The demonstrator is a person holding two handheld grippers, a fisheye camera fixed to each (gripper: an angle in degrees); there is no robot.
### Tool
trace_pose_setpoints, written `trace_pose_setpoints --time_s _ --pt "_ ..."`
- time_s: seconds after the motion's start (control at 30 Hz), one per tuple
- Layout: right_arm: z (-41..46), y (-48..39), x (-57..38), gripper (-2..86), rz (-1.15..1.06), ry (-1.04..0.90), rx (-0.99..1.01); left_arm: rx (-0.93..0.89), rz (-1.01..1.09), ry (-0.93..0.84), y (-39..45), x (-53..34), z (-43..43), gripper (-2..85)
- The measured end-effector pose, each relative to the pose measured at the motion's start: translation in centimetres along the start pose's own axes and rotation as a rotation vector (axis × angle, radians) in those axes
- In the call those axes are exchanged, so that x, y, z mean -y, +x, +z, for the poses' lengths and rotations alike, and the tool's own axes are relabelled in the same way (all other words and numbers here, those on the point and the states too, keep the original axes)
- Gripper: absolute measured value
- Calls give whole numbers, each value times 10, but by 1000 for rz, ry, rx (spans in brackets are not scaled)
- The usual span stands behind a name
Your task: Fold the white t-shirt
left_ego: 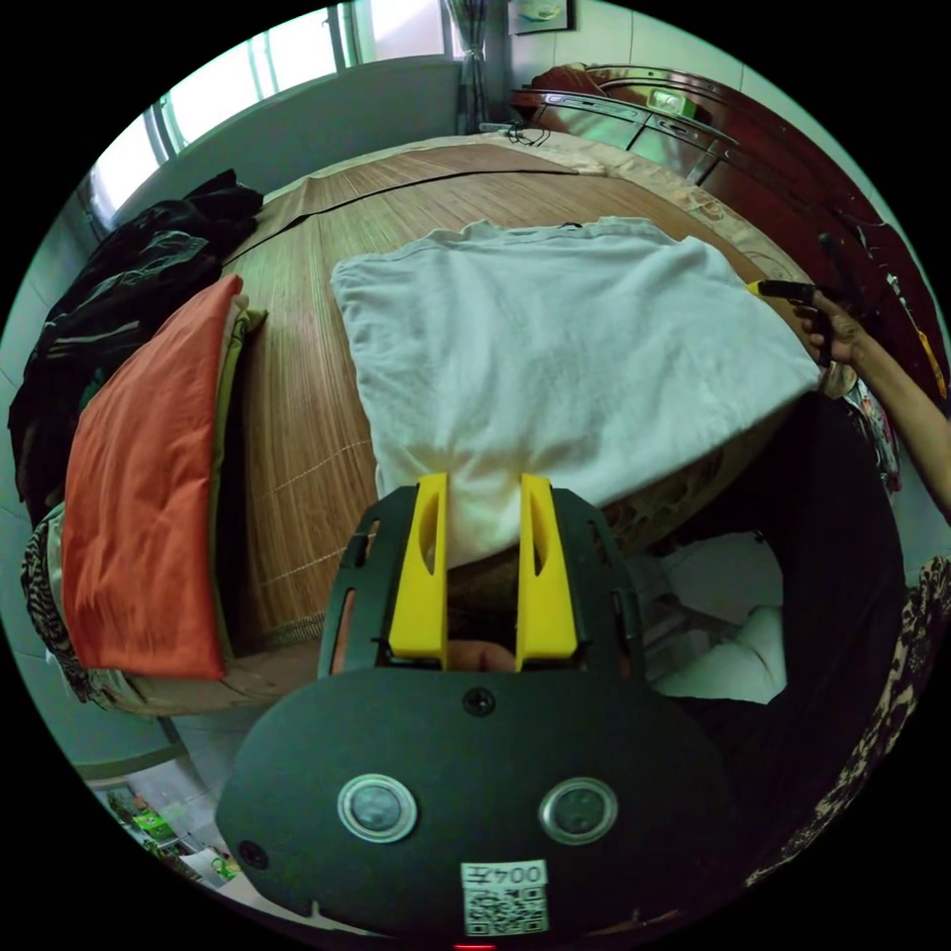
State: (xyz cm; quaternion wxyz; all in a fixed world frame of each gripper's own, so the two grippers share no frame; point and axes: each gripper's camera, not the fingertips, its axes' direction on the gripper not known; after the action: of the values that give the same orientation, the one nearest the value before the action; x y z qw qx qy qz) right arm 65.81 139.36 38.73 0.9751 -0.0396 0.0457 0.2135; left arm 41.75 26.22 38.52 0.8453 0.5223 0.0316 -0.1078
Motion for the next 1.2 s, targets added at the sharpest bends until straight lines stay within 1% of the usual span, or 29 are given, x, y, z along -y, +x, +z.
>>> trace_pose_setpoints --time_s 0.03,0.07,0.13,0.17,0.23,0.3,0.33,0.43,0.53,0.6,0.73,0.9,1.0,1.07,1.2 --pt "5 -1 -3 30 21 -11 -121 2 1 0 1 3 1 101" --pt "7 -2 -7 40 22 -14 -189 3 2 1 2 5 2 100" --pt "-3 -4 -12 58 34 30 -188 1 3 0 3 12 5 95" --pt "-14 -6 -15 59 46 88 -164 -1 3 0 3 14 5 93" --pt "-26 -15 -15 52 29 147 -115 -18 -2 -5 1 20 6 82" --pt "-30 -30 -12 51 -16 156 -73 -71 -20 6 -4 32 2 37" --pt "-27 -40 -9 50 -55 139 -59 -147 -45 44 -8 39 -6 30" --pt "-9 -60 -4 41 -139 46 -92 -248 -61 194 -5 65 -28 18" --pt "12 -59 -9 12 -115 -55 -126 -294 13 237 20 111 -29 15" --pt "13 -56 -14 2 -85 -29 -109 -331 81 242 43 145 -21 18" --pt "18 -59 -24 -4 -103 -2 -134 -314 263 221 117 232 10 30" --pt "23 -62 -33 -4 -137 21 -176 -268 406 134 188 320 60 55" --pt "24 -52 -42 -2 -116 59 -129 -239 443 95 214 360 89 71" --pt "24 -38 -49 -2 -77 87 -56 -226 458 68 224 378 105 77" --pt "24 -24 -55 -1 -49 102 16 -222 407 -22 219 411 146 80"
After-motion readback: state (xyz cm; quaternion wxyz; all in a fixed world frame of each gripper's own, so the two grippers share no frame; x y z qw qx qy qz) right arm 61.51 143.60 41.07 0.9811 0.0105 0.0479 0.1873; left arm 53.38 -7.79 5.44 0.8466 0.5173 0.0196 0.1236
